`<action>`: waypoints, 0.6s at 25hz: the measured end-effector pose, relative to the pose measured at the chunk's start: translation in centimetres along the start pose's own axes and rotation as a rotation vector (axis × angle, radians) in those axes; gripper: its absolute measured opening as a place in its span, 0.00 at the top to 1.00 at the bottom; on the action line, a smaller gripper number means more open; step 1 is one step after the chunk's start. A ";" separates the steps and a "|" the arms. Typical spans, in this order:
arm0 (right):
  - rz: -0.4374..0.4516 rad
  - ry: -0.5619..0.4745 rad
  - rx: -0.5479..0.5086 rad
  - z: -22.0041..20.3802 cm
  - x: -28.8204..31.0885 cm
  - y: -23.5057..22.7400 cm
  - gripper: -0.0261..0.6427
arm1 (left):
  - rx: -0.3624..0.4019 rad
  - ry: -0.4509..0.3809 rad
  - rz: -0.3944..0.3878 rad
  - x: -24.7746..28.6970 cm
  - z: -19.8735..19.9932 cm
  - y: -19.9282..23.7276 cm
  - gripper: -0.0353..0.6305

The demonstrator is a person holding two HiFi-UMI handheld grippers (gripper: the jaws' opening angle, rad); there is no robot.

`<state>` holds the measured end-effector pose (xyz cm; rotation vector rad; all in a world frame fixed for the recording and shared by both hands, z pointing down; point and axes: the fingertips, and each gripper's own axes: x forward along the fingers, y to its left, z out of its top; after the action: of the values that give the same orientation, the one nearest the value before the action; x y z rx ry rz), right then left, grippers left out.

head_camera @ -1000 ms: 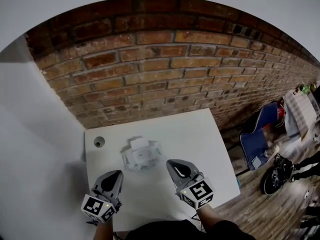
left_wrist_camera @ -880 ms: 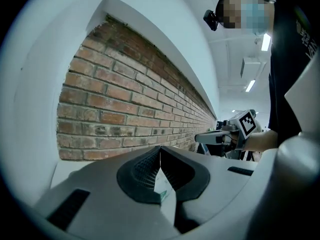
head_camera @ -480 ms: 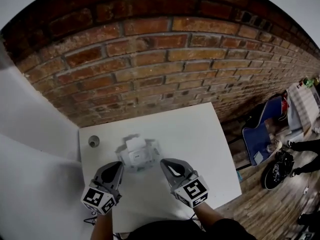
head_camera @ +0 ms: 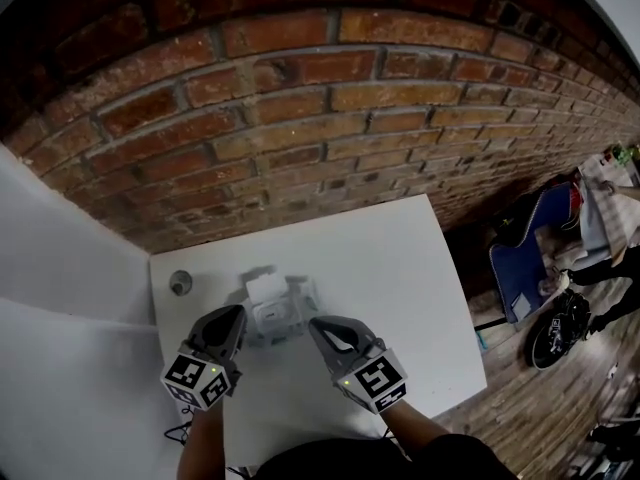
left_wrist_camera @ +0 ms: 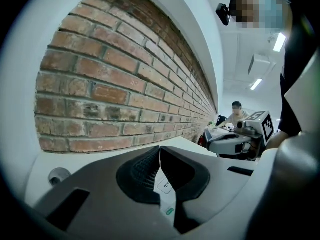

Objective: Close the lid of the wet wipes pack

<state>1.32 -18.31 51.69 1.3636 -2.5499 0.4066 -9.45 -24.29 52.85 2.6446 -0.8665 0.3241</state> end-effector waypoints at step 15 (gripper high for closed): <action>0.036 0.047 0.024 -2.5 2.6 0.3 0.96 | -0.116 0.162 0.015 4.2 -3.6 4.3 0.94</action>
<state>-0.22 -19.28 54.78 1.3016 -2.5425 0.4712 -9.14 -28.42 58.54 2.4681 -0.8269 0.4698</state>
